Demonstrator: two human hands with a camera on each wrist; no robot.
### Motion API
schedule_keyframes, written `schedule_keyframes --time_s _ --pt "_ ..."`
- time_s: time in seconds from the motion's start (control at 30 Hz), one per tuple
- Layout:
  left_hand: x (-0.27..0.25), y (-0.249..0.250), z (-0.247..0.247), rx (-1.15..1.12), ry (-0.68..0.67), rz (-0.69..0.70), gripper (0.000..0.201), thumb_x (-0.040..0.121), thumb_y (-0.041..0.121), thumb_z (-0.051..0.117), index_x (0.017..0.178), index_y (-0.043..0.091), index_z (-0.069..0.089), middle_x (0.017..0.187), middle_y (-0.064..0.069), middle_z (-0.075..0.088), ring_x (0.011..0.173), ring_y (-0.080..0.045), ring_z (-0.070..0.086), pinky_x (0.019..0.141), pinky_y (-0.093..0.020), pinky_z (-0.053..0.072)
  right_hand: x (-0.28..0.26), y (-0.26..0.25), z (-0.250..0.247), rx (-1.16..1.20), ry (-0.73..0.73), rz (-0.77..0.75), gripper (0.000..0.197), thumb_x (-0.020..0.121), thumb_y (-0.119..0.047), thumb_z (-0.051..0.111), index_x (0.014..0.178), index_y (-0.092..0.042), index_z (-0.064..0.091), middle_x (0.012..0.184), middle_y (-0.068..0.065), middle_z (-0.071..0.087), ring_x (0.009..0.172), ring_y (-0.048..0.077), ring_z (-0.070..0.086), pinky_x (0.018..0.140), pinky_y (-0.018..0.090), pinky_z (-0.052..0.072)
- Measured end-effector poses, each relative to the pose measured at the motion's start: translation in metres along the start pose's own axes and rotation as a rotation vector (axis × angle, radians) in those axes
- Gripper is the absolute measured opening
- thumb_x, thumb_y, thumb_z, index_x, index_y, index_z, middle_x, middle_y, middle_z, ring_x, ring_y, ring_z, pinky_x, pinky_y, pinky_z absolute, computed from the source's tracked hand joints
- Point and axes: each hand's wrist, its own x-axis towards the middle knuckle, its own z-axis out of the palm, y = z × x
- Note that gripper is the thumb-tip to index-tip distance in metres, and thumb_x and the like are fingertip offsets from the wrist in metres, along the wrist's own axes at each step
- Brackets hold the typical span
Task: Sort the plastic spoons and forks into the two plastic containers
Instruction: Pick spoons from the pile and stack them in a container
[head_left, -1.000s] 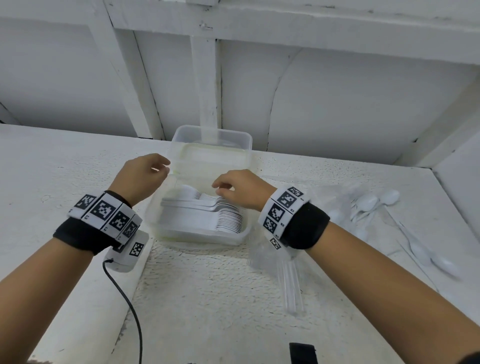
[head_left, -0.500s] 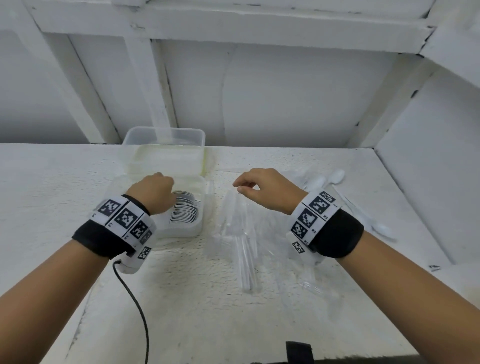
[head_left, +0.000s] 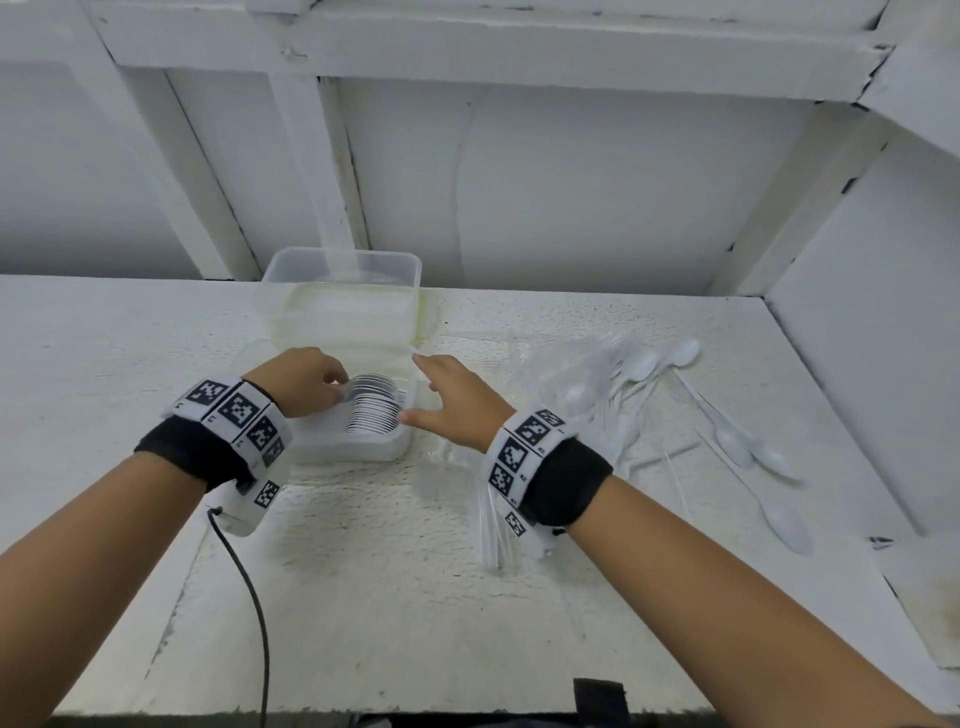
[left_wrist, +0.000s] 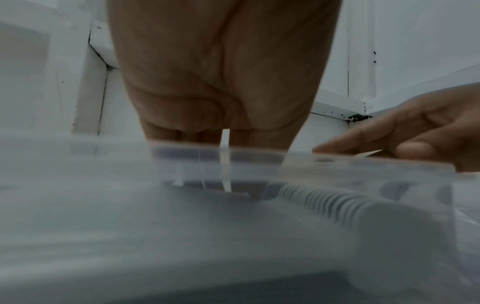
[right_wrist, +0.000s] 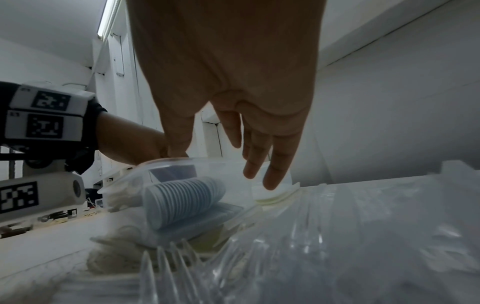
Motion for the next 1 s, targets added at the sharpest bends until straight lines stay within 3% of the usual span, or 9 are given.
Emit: schedule_keyframes --time_s 0.3,0.4,0.53,0.63,0.7,0.8,0.9,1.0 --pt "0.001 -0.001 0.005 -0.031 0.042 0.106 0.022 0.091 0.023 0.057 0.108 0.013 0.068 0.109 -0.003 0.067 0.085 -0.010 0.050 0.081 -0.019 0.036 0.007 0.001 0.005 -0.037 0.035 0.013 0.069 0.090 -0.035 0.059 0.145 -0.005 0.029 0.152 0.004 0.025 0.136 0.016 0.031 0.108 0.027 0.026" --pt "0.002 -0.001 0.004 -0.013 0.029 0.113 0.023 0.092 0.023 0.056 0.109 0.013 0.067 0.111 -0.002 0.066 0.087 -0.010 0.051 0.083 -0.020 0.036 0.007 0.001 0.006 -0.038 0.039 0.013 0.069 0.090 -0.035 0.058 0.145 -0.006 0.028 0.152 0.004 0.024 0.137 0.016 0.029 0.108 0.026 0.025" --pt "-0.001 -0.001 0.000 0.022 -0.002 0.106 0.029 0.093 0.021 0.054 0.119 0.013 0.062 0.119 -0.004 0.063 0.106 -0.018 0.056 0.089 -0.021 0.036 0.007 0.000 0.004 -0.048 0.030 0.007 0.068 0.091 -0.035 0.057 0.145 -0.007 0.028 0.152 0.005 0.025 0.137 0.017 0.029 0.109 0.027 0.025" --pt "-0.007 0.006 -0.009 0.030 0.005 0.139 0.033 0.093 0.022 0.054 0.124 0.012 0.058 0.122 -0.004 0.060 0.108 -0.019 0.055 0.090 -0.022 0.037 0.001 0.000 -0.006 -0.022 0.048 0.001 0.063 0.092 -0.035 0.056 0.144 -0.009 0.032 0.147 0.009 0.034 0.131 0.021 0.038 0.108 0.031 0.031" --pt "-0.012 0.020 -0.019 -0.012 0.036 0.196 0.032 0.092 0.022 0.056 0.123 0.013 0.058 0.120 -0.005 0.061 0.100 -0.016 0.055 0.086 -0.021 0.037 -0.010 0.003 -0.021 0.032 0.085 0.007 0.056 0.092 -0.033 0.057 0.141 -0.013 0.040 0.138 0.008 0.045 0.121 0.019 0.049 0.102 0.030 0.039" --pt "-0.016 0.057 -0.031 -0.078 0.107 0.319 0.029 0.094 0.025 0.052 0.119 0.013 0.061 0.116 -0.002 0.064 0.095 -0.014 0.057 0.083 -0.020 0.038 -0.040 0.018 -0.052 0.057 0.134 0.012 0.039 0.093 -0.030 0.055 0.129 -0.015 0.054 0.118 0.001 0.060 0.098 0.009 0.056 0.087 0.019 0.043" --pt "-0.016 0.111 -0.032 -0.157 0.155 0.459 0.028 0.096 0.026 0.048 0.117 0.014 0.062 0.113 -0.001 0.065 0.099 -0.015 0.060 0.084 -0.022 0.040 -0.078 0.049 -0.083 0.013 0.193 0.084 0.029 0.094 -0.025 0.054 0.119 -0.014 0.060 0.100 -0.005 0.059 0.088 0.006 0.054 0.072 0.008 0.039" --pt "-0.009 0.167 -0.021 -0.189 0.113 0.605 0.028 0.096 0.026 0.047 0.117 0.014 0.062 0.113 -0.002 0.065 0.099 -0.016 0.060 0.085 -0.022 0.040 -0.117 0.092 -0.104 -0.022 0.280 0.223 0.020 0.092 -0.022 0.056 0.110 -0.014 0.063 0.089 -0.009 0.058 0.081 0.006 0.055 0.065 0.006 0.036"
